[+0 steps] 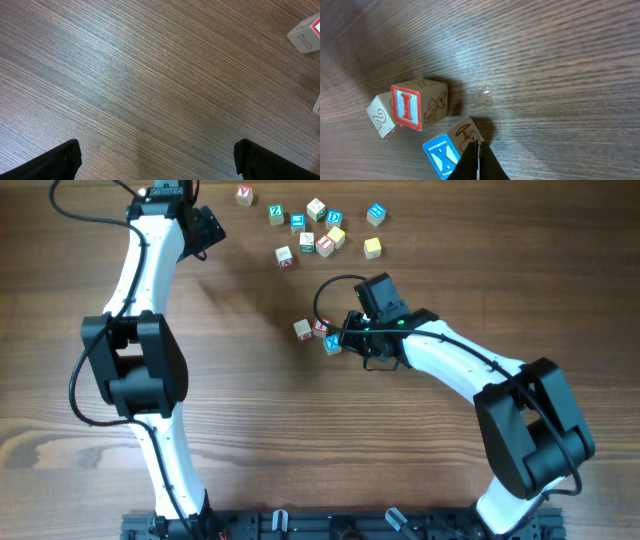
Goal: Form a circle
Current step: 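Lower the 'X' block next to the 'I' and '2' blocks, open gripper, then move the right gripper up to the yellow 'S' block in the cluster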
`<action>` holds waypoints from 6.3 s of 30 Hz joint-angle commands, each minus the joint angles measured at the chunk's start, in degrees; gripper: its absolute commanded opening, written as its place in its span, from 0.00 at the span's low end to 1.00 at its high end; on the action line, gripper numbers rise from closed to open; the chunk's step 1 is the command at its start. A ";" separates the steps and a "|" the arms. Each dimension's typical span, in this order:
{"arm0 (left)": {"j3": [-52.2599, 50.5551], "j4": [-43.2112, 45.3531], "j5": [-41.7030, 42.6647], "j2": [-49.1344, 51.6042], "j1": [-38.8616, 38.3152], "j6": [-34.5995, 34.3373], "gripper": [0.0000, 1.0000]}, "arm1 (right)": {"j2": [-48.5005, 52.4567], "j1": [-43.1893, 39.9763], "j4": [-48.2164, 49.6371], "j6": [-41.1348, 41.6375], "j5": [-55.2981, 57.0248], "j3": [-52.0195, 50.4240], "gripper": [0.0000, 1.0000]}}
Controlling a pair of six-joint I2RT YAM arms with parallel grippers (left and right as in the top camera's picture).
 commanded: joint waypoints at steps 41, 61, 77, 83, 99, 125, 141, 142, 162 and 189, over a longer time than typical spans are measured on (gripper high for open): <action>0.96 0.13 -0.11 -0.09 0.31 -0.57 1.00 | 1.57 1.38 -1.16 1.68 -2.34 -0.50 0.04; 0.96 0.13 -0.09 -0.09 0.31 -0.57 1.00 | 1.60 1.38 -0.42 4.63 0.72 -0.50 0.04; 0.96 0.13 -0.11 -0.09 0.31 -0.57 1.00 | 1.60 1.42 -1.79 4.66 -4.31 -0.50 0.04; 0.96 0.13 -0.09 -0.09 0.31 -0.57 1.00 | 1.60 1.42 -1.81 4.63 -5.68 -0.50 0.04; 0.96 0.15 -0.09 -0.09 0.31 -0.57 1.00 | 1.60 1.42 -1.81 4.63 -5.66 -0.50 0.05; 0.96 0.13 -0.09 -0.09 0.31 -0.57 1.00 | 1.42 -0.22 -1.86 4.04 -0.63 -0.44 0.04; 0.96 0.13 -0.09 -0.09 0.31 -0.57 1.00 | 1.46 1.42 -4.33 4.13 -3.32 -0.44 0.04; 0.96 0.13 -0.09 -0.09 0.31 -0.57 1.00 | 1.46 1.42 -4.11 4.07 -3.28 -0.44 0.04; 0.96 0.13 -0.09 -0.09 0.31 -0.57 1.00 | -7.34 -9.46 -40.89 -22.36 -1.53 38.38 0.10; 0.96 0.13 -0.09 -0.09 0.31 -0.57 1.00 | 12.28 -10.01 -29.99 -44.59 11.58 57.42 0.90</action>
